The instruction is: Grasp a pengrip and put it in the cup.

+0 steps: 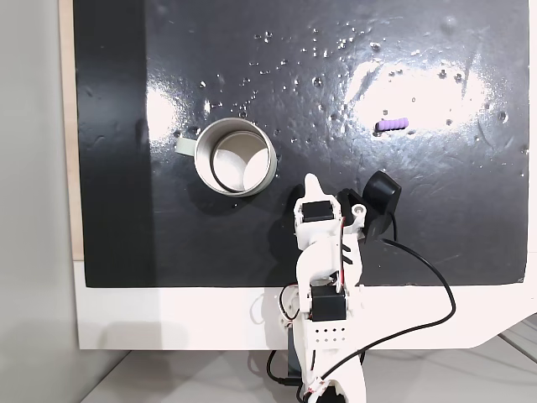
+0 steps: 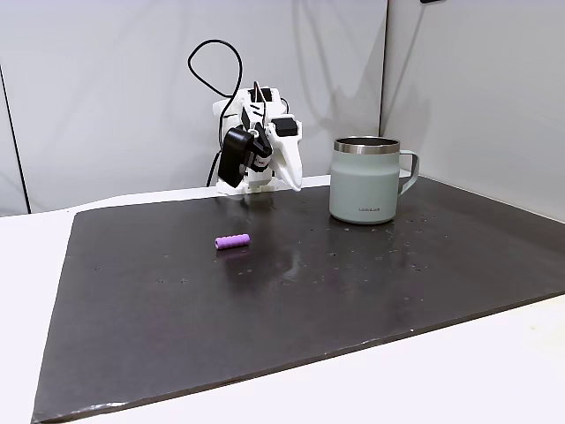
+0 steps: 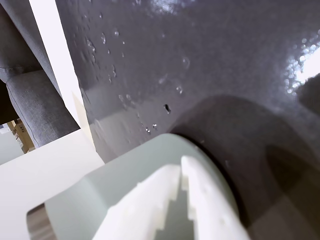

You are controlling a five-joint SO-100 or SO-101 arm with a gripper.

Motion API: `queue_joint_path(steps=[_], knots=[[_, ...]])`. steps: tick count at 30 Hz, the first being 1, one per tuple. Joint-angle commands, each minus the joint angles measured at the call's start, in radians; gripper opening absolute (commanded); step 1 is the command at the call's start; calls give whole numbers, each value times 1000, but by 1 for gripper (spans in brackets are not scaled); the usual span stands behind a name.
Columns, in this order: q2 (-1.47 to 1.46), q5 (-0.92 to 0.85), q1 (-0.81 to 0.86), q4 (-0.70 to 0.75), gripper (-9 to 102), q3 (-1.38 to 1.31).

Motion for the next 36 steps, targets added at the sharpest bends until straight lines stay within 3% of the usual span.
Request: queue_joint_path(steps=[1, 13, 19, 36], knots=[[11, -11, 9, -32, 0, -3], [11, -11, 11, -31, 0, -5], [2, -35, 15, 55, 0, -166], [-793, -146, 141, -21, 0, -634]])
